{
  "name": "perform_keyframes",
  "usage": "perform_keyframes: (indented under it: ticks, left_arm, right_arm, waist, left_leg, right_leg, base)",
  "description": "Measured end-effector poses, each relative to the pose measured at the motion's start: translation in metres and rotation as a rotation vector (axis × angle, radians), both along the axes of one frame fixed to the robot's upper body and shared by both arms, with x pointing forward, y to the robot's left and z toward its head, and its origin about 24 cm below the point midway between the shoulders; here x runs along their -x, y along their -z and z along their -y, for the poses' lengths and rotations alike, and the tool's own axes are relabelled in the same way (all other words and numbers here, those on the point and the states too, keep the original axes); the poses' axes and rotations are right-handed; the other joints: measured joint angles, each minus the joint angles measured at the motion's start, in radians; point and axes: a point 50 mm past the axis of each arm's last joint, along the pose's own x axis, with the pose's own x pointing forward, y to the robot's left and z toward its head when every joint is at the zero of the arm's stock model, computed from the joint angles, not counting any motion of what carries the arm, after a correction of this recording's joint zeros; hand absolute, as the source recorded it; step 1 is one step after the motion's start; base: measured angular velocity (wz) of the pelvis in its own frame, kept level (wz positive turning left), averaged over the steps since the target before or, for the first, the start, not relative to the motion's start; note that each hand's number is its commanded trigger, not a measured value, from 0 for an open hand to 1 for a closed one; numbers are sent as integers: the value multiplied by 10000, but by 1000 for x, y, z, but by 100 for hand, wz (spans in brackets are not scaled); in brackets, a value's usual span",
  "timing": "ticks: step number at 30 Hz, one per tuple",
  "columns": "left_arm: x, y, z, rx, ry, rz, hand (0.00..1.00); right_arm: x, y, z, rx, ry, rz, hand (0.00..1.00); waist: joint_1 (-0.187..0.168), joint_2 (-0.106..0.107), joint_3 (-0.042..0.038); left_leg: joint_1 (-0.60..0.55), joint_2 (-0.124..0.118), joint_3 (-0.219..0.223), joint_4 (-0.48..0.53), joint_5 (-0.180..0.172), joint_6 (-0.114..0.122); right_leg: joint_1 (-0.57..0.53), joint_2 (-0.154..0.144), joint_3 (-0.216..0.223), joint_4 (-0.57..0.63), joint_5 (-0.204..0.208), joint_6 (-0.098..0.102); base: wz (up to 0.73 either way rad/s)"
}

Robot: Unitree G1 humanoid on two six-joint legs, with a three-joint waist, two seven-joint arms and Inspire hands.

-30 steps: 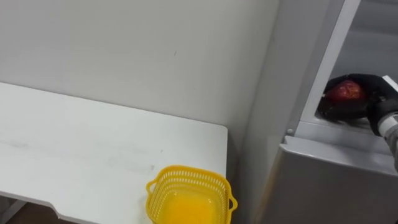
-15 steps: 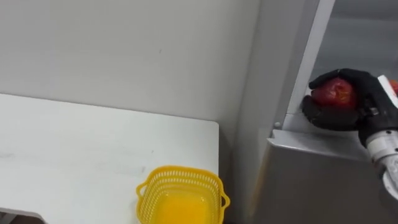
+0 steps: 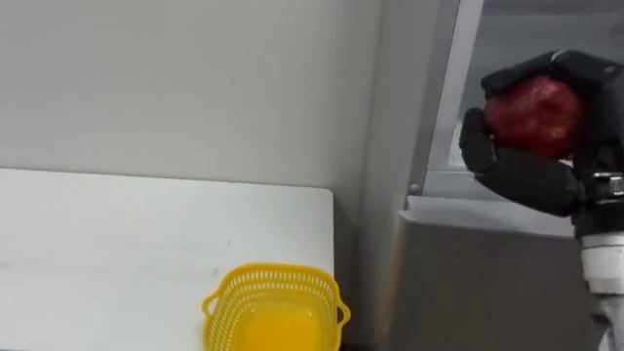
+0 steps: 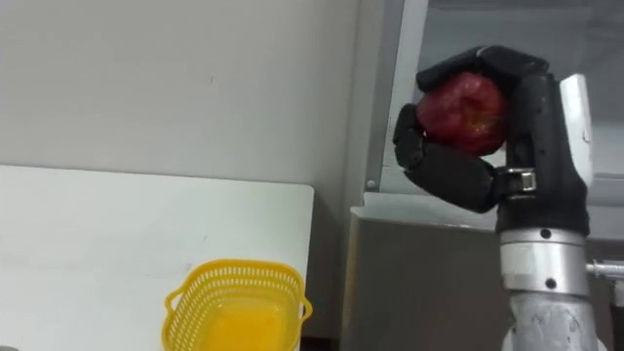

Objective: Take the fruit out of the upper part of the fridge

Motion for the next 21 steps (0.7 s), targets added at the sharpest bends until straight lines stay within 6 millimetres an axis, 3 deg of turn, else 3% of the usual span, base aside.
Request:
perform_keyframes:
  ticks: [7, 15, 21]
  left_arm:
    - [-1, 2, 9, 368, 421, -54, 0]
    - [-8, 3, 10, 529, 604, 105, 0]
    - [-14, 3, 12, 700, 866, 131, 0]
  right_arm:
    - [23, 11, -25, 614, -153, 690, 100]
    - [35, 9, -51, 1217, -1223, 1294, 100]
    - [38, 14, -67, 1299, -2060, 1157, 100]
  waist:
    - [-47, -41, 14]
    - [176, -62, -47]
    - [182, -83, -35]
  left_leg:
    - [-109, 10, 131, -30, -2, 0]
    - [-144, 57, 462, -97, 0, 1]
    - [-199, 68, 456, -112, -2, -1]
  right_leg:
    - [-236, 15, 239, 146, 5, -8]
    - [-435, 69, 517, 183, 25, -36]
    - [-473, 73, 495, 164, 28, -38]
  base:
    - [-6]
    - [-11]
    - [0]
